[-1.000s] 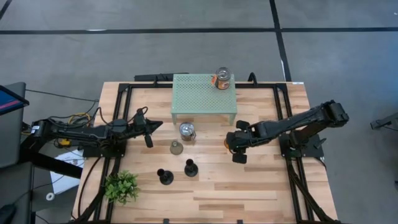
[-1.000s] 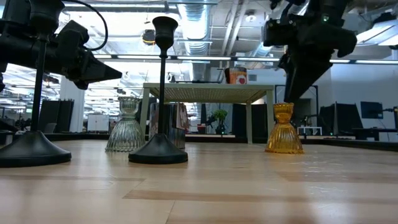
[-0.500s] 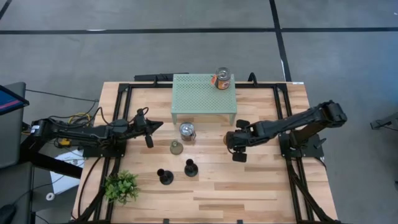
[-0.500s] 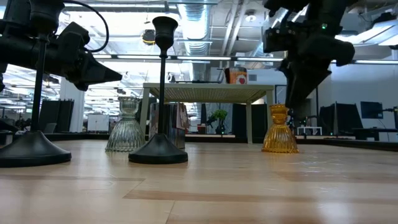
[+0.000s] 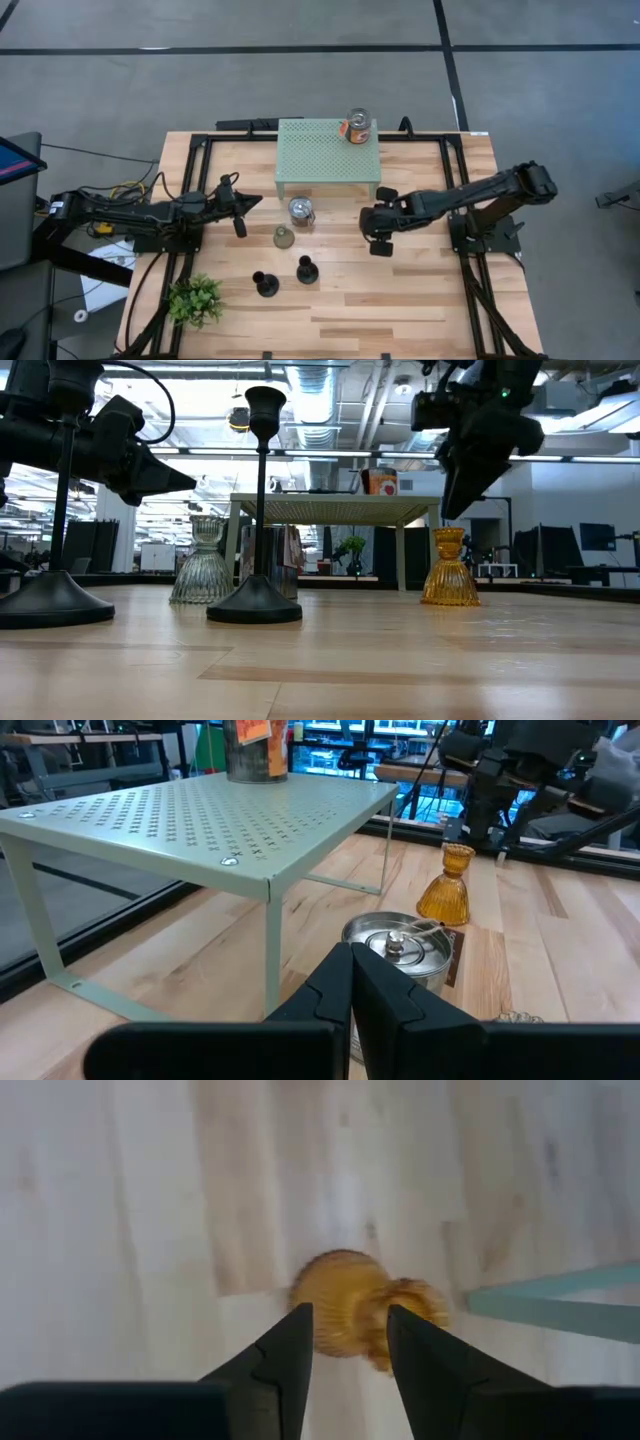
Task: Pick & Place candle stick holders
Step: Put the yellow glass holder on the shelf
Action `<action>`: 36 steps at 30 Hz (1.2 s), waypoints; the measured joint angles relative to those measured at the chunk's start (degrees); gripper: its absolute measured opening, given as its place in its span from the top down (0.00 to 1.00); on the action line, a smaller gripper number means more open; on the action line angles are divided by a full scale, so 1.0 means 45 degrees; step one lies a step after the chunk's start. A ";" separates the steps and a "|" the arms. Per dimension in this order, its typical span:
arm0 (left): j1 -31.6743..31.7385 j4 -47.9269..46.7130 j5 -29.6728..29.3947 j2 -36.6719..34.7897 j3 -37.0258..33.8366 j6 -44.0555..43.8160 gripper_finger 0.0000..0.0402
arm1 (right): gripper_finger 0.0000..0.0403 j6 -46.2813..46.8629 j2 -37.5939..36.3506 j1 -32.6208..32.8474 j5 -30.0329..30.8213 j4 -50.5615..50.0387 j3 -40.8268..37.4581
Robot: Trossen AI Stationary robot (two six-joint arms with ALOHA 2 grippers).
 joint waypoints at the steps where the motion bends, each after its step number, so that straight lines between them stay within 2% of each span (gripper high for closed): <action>1: 0.0000 0.0000 -0.0004 0.0000 0.0000 0.0000 0.98 | 0.69 -0.0127 -0.0008 -0.0058 0.0045 0.0029 0.0003; 9: 0.0000 0.0000 -0.0004 0.0000 0.0000 0.0000 0.98 | 0.69 -0.0292 -0.0010 -0.0423 -0.0086 -0.0060 -0.0011; 13: 0.0000 0.0000 -0.0004 0.0000 0.0000 0.0000 0.98 | 0.69 -0.0288 -0.0005 -0.0476 -0.0630 0.0254 -0.0538; 20: 0.0000 0.0000 -0.0004 0.0000 0.0000 0.0000 0.98 | 0.70 -0.0208 -0.0005 -0.0495 -0.0657 0.0590 -0.0865; 36: 0.0000 -0.0005 -0.0004 0.0000 0.0000 0.0000 0.98 | 0.83 -0.0185 -0.0005 -0.0495 -0.0691 0.0607 -0.0865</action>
